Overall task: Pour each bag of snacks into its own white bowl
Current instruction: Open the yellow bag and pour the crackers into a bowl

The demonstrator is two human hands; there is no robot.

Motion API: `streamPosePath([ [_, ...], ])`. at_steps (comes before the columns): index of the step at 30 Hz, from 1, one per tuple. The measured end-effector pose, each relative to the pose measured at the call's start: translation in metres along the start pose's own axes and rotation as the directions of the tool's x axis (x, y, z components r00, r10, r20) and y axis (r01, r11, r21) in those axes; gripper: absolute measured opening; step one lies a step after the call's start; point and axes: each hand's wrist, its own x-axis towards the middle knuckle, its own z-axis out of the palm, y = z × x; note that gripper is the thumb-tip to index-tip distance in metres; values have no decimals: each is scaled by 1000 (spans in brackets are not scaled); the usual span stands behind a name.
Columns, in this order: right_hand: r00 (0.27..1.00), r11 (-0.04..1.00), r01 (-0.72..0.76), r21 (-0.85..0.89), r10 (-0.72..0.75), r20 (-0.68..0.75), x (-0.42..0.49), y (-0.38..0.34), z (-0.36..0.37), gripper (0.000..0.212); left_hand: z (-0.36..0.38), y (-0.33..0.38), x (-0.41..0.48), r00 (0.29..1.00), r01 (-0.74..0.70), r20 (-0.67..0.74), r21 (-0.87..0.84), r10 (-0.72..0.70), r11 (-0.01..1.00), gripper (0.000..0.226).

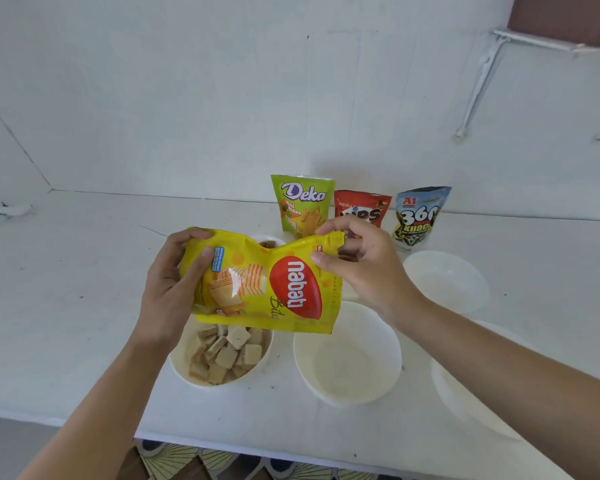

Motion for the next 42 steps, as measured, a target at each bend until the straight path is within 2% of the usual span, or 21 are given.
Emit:
streamPosePath([
  [9, 981, 976, -168, 137, 179, -73, -17, 24, -13, 26, 16, 12, -6, 1000, -15, 29, 82, 12, 996, 14],
  [12, 966, 958, -230, 171, 246, -81, -21, 30, -14, 26, 20, 15, -5, 999, -21, 45, 159, 14, 987, 14],
  [19, 942, 934, -296, 201, 320, -97, -29, 43, -16, 26, 24, 16, -6, 997, 1, 73, 240, -19, 971, 14],
  [24, 942, 939, -291, 184, 314, -115, -34, 44, -19, 26, 27, 18, -7, 996, 17, 82, 240, -37, 971, 15],
  [34, 982, 984, -121, 127, 138, -132, -24, 15, -21, 24, 23, 41, -2, 998, -52, 41, 130, 47, 990, 15],
  [38, 977, 978, -148, 149, 168, -133, -24, 18, -22, 26, 25, 48, 1, 996, -64, 77, 152, 53, 986, 15],
  [42, 954, 953, -266, 144, 282, -100, -29, 34, -25, 26, 30, 44, -1, 995, -38, 103, 228, 15, 973, 14],
])
